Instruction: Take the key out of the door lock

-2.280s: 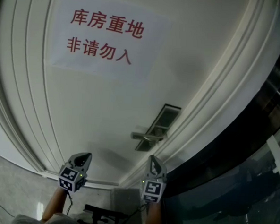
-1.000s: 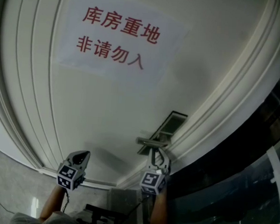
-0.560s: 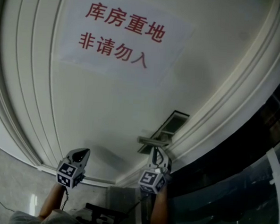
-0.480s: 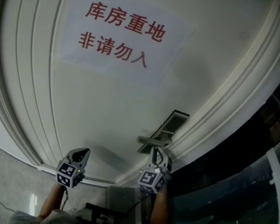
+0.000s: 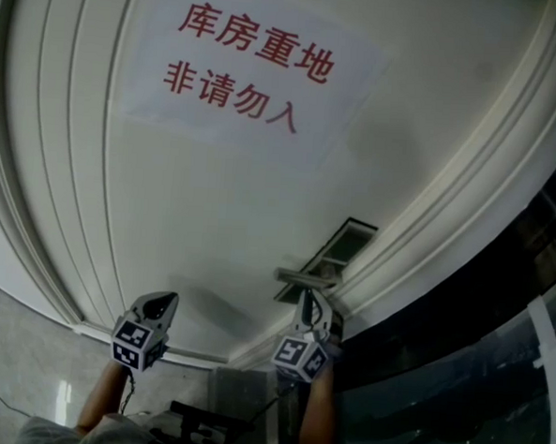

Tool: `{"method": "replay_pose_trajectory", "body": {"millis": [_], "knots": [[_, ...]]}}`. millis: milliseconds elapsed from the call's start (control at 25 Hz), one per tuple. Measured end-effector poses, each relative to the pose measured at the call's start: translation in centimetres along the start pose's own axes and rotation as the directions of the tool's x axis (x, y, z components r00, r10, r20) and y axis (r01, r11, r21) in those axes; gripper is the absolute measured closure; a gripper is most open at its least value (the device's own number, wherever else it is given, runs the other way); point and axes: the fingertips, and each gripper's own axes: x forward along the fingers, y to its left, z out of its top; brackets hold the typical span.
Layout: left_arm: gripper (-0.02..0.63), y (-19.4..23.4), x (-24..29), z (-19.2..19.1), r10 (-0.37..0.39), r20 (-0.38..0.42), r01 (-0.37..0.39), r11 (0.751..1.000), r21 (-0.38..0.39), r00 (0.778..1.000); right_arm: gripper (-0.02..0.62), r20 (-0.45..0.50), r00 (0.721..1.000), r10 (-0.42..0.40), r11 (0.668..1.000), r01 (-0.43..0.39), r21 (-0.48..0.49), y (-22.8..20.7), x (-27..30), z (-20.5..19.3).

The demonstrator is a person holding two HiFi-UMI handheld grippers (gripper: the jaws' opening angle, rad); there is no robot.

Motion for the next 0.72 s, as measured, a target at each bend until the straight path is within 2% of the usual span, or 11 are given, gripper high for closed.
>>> {"method": "replay_pose_trajectory", "body": {"millis": [400,720], "knots": [[0.6,-0.11,-0.47,-0.03,0.01,0.007,-0.01,1.0,-0.001,1.0,0.577,-0.011,1.0,0.008,0.994,-0.009,-0.112,0.31,-0.03,-0.09],[0.599,-0.06,-0.87,-0.12,0.024,0.011,-0.024,1.0,-0.009,1.0,0.577,-0.027,1.0,0.003,0.974,-0.008,-0.224,0.57,-0.11,-0.26]]}}
